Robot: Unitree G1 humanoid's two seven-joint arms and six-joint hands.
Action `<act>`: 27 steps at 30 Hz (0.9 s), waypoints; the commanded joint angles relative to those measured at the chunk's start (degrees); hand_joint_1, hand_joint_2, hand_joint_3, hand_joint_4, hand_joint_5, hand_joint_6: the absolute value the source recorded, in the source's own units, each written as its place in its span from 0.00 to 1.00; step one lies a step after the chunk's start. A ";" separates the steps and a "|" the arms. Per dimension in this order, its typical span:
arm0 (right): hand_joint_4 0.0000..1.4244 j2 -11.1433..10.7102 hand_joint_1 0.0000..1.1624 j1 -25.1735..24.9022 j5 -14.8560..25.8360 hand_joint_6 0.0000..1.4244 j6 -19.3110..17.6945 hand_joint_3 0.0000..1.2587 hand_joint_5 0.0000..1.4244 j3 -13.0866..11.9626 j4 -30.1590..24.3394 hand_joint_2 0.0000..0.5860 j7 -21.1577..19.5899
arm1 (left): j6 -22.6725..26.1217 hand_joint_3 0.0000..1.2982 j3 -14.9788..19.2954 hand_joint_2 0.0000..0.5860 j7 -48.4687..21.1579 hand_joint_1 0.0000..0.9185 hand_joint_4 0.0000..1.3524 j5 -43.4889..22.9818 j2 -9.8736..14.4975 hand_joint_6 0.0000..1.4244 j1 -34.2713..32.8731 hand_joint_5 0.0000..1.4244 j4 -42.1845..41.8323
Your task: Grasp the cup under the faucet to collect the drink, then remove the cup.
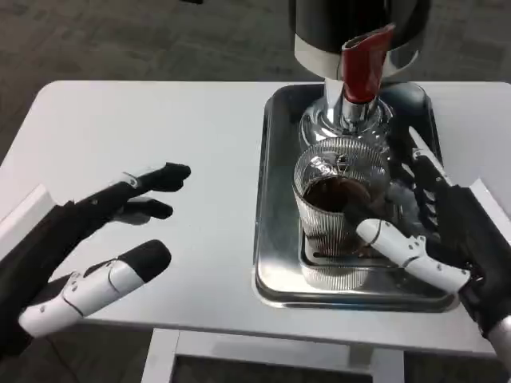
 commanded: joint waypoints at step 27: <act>0.00 4.24 0.51 -0.39 -8.42 0.09 -2.15 0.00 0.00 6.12 4.16 0.36 -6.84 | 0.23 0.16 -6.57 0.16 1.72 0.00 0.13 5.41 1.26 0.19 -7.59 0.19 8.85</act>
